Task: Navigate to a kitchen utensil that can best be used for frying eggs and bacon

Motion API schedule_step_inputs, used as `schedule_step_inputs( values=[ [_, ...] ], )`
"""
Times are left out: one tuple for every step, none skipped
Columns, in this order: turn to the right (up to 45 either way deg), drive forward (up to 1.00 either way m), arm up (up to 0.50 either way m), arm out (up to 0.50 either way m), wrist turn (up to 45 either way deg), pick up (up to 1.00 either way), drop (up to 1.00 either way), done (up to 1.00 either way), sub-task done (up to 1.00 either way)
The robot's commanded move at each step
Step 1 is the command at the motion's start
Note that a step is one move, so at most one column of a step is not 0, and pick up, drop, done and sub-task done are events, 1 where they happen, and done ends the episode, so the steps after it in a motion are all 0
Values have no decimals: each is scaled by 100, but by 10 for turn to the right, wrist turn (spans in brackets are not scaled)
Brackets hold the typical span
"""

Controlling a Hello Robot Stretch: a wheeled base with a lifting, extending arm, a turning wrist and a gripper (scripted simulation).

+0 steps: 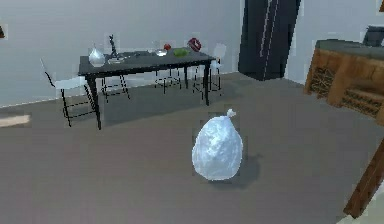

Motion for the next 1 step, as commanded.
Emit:
schedule_step_inputs(
  values=[
    [0,30,0,0,0,0,0,0,0]
  ],
)
